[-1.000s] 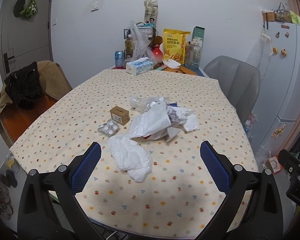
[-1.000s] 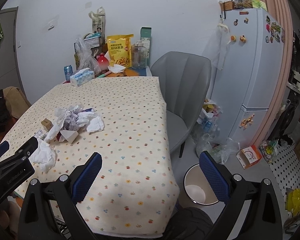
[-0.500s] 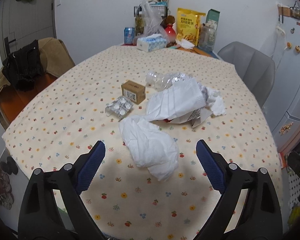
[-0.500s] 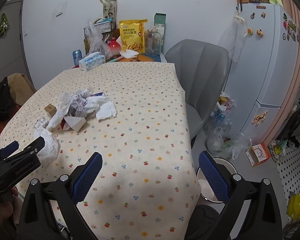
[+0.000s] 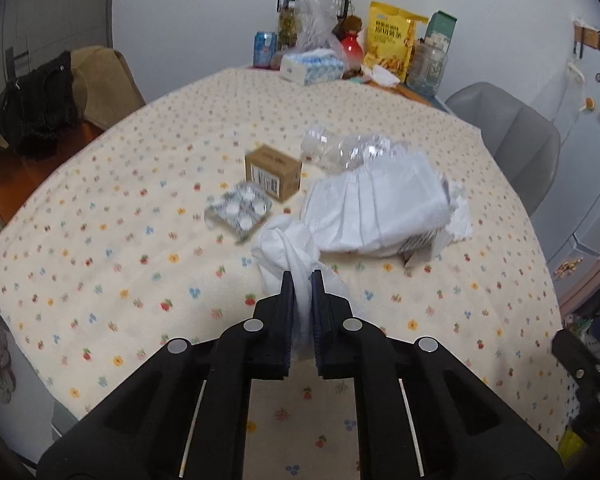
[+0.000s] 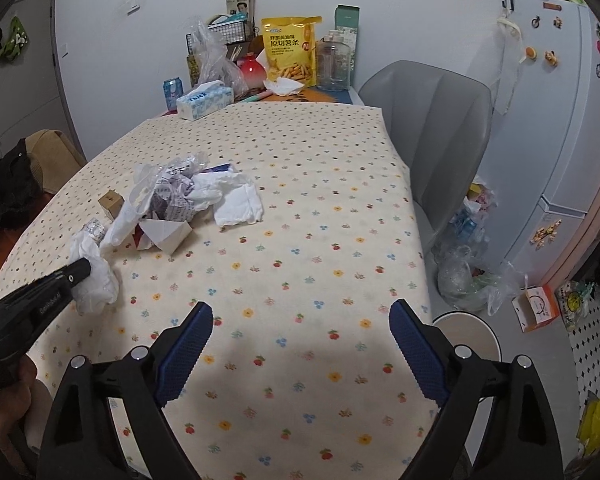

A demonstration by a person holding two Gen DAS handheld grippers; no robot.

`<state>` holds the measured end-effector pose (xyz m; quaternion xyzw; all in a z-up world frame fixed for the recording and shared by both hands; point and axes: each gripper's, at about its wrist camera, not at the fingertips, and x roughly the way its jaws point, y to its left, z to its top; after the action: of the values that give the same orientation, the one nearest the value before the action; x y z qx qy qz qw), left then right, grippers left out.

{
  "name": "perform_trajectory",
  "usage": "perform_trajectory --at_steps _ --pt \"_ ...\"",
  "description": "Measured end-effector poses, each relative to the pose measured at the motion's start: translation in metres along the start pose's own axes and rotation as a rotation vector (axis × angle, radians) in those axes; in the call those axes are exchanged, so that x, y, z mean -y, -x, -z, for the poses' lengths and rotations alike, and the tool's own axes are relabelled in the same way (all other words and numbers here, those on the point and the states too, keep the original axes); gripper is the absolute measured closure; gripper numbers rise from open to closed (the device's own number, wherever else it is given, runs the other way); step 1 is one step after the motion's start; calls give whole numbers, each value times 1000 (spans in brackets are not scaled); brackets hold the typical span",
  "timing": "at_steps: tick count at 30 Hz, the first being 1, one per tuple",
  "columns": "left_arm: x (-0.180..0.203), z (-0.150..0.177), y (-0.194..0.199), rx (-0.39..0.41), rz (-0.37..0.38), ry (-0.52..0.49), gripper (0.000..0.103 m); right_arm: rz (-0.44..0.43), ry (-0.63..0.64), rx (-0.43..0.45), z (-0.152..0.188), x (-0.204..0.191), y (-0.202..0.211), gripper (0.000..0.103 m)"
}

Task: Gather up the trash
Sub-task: 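Grasp the crumpled white tissue with the left gripper, then grasp the folded white face mask with the right gripper while the left holds the tissue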

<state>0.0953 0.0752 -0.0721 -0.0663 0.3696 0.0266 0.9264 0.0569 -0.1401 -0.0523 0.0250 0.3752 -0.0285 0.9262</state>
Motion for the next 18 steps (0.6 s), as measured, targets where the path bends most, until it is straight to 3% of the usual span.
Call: perform_trajectory --at_steps 6,13,18 --pt "-5 -24 18 83 -29 9 94 -56 30 6 -16 -20 -2 20" --pt "-19 -39 10 92 -49 34 94 -140 61 6 -39 -48 -6 30" --pt "-26 -42 0 92 -56 51 94 -192 78 9 -53 -69 -12 31"
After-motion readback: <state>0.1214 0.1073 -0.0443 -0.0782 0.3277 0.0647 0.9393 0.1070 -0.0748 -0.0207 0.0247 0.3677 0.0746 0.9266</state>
